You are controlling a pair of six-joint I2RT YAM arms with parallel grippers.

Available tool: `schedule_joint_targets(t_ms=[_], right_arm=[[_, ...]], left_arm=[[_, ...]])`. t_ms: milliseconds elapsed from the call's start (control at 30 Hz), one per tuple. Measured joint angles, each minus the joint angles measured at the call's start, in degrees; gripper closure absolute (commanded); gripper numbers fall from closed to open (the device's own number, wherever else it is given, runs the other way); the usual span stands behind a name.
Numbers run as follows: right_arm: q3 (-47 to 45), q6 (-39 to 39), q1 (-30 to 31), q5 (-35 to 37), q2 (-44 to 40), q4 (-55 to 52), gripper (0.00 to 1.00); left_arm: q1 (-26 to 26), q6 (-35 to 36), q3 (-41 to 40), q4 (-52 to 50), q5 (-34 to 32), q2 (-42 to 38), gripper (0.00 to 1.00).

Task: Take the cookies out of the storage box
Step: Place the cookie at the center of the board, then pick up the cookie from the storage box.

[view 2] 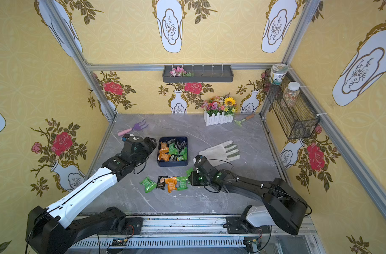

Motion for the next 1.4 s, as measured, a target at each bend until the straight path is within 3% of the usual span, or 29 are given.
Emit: schedule_joint_targets(t_ms=[267,367,467,667,800,933,1200,1400], right_arm=[[-1.9,7.7,-2.1,-4.8,5.6,1.4,0.85],[-2.3,9.1,-2.3,-5.5,6.5,3.0,0.64],[-2.4,9.4,-2.4,-5.8,6.3,2.7,0.51],[-0.4,8.3,-2.4,-1.1,0.8,-5.2,0.36],[4.4,5.1,-2.3,4.2,-2.4,-13.8,0.35],[13.0,-0.2,-1.5,8.8,-0.4,-18.8,0.36],[34.8,-7.6,0.0,13.4,19.2,-20.0,0.38],[48.8,-16.4,-2.4,11.8,31.6,-20.2,0.39]], left_arm=[[1.1,1.7,-2.6,0.8,2.1,0.4,0.16],[1.1,1.7,-3.8,0.9,2.6,-0.5,0.16],[1.4,1.6,-4.5,0.9,3.0,-0.9,0.15],[1.9,1.7,-5.0,2.0,4.2,-0.9,0.15],[4.1,2.3,-5.3,2.6,5.5,-0.5,0.15],[6.3,3.1,-6.6,5.0,8.5,0.3,0.15],[13.2,4.8,-11.3,11.0,17.0,1.6,0.17],[15.9,6.2,-14.2,13.3,22.6,1.7,0.18]])
